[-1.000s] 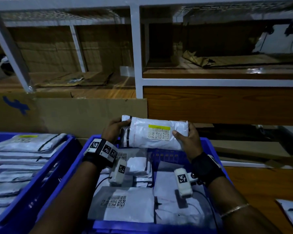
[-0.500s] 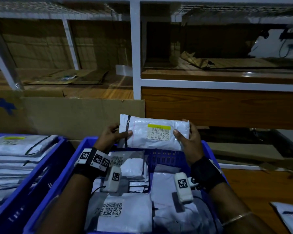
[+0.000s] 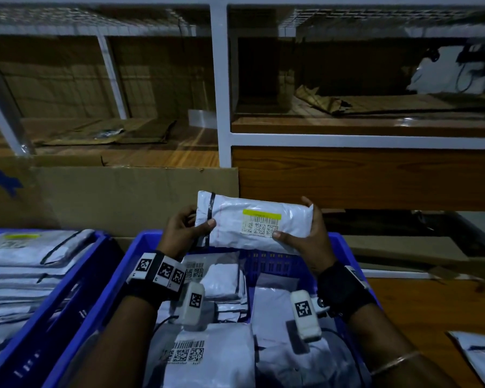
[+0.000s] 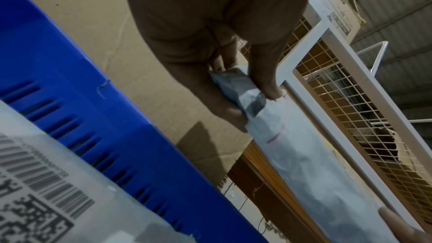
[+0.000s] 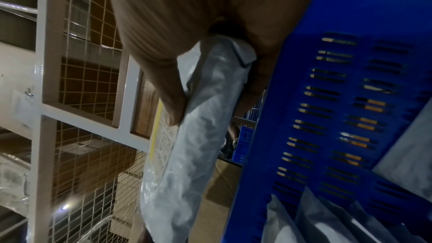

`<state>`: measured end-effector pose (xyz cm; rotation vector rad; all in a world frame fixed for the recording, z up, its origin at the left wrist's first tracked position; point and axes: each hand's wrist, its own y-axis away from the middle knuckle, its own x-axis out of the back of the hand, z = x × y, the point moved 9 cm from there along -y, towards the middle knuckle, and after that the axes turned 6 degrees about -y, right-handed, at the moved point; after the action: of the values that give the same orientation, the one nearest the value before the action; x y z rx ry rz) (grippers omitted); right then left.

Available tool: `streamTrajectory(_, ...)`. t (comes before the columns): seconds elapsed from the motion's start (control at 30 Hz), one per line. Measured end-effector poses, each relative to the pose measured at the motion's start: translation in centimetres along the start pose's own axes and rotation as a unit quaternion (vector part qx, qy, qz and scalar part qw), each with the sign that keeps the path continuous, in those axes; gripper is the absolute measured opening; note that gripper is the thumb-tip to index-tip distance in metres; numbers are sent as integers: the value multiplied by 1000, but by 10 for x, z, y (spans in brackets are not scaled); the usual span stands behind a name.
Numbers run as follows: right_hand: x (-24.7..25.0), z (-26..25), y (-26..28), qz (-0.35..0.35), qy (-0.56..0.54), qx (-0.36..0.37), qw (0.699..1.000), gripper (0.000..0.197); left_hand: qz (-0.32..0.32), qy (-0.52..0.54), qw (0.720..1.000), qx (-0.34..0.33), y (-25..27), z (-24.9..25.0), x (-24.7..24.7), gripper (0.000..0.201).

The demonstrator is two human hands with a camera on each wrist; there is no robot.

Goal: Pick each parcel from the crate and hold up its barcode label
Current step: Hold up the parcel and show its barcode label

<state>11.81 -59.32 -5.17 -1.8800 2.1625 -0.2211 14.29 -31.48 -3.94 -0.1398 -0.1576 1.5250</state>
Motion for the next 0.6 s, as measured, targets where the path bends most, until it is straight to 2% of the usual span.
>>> streamTrajectory(0.1,3,1,0,4,-4,1,1000,103,11,-5,1000,9,1,1,1,19)
streamTrajectory(0.17,4,3,-2,4,-17,3,1000,97,15,-6,1000,9,1,3,1,16)
streamTrajectory(0.27,6,6,-4,17,-86,-19,996,61,21,-6,1000,7,1,4,1,14)
streamTrajectory(0.33,8,2,-3,26,-93,-15,995,35,24,-14,1000,7,1,5,2,14)
streamTrajectory(0.37,9,2,-3,28,-84,-13,996,28,22,-18,1000,9,1,5,3,15)
streamTrajectory(0.5,11,10,-5,34,-55,-17,998,32,22,-30,999,15,2,3,5,39)
streamTrajectory(0.6,9,14,-7,24,-64,-33,997,27,34,-50,998,19,-3,0,10,42)
